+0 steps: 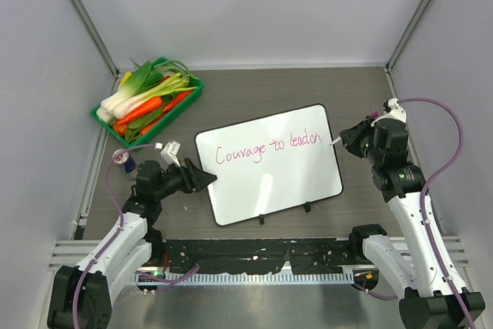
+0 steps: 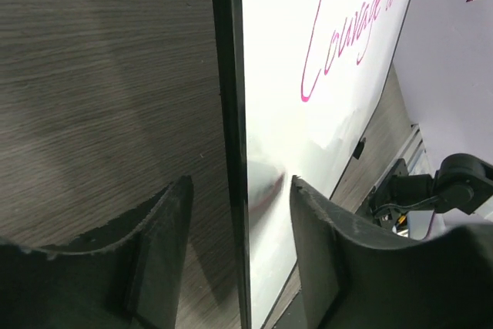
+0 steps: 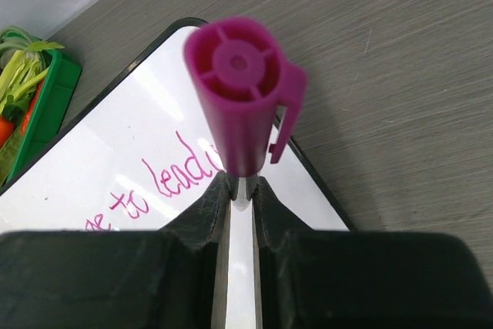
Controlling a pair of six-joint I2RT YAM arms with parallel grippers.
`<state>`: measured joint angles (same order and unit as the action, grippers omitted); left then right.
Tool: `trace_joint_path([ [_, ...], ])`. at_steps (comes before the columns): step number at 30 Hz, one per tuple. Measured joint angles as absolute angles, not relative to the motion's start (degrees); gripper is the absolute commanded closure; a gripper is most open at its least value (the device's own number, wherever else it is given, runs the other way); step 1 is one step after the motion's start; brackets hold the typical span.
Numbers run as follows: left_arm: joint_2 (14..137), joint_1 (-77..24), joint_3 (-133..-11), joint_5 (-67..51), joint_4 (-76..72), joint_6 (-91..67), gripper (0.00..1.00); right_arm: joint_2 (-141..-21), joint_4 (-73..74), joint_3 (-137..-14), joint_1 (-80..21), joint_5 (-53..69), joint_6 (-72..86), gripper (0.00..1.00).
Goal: Write a sentence on the whiteboard
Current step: Put down the whiteboard marker without the cap at the center of the board.
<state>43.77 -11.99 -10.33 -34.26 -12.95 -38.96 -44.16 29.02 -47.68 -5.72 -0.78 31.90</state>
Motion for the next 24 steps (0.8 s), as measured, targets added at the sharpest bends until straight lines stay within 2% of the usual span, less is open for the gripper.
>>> trace_joint_path([
  [8,41.78,-11.97,-10.33,-33.61,-11.94,-38.46,0.01,-46.37,28.88,-47.64,-2.24,0.43,31.86,0.99],
  [19,38.46,-11.99,-10.17,-33.63,-11.94,-38.59,0.0,-54.83,26.94,-47.42,7.77,1.19,33.3,0.99],
  [24,38.46,-11.99,-9.91,-33.91,-11.97,-38.61,0.01,-56.69,21.47,-42.87,12.73,5.34,36.71,0.99],
])
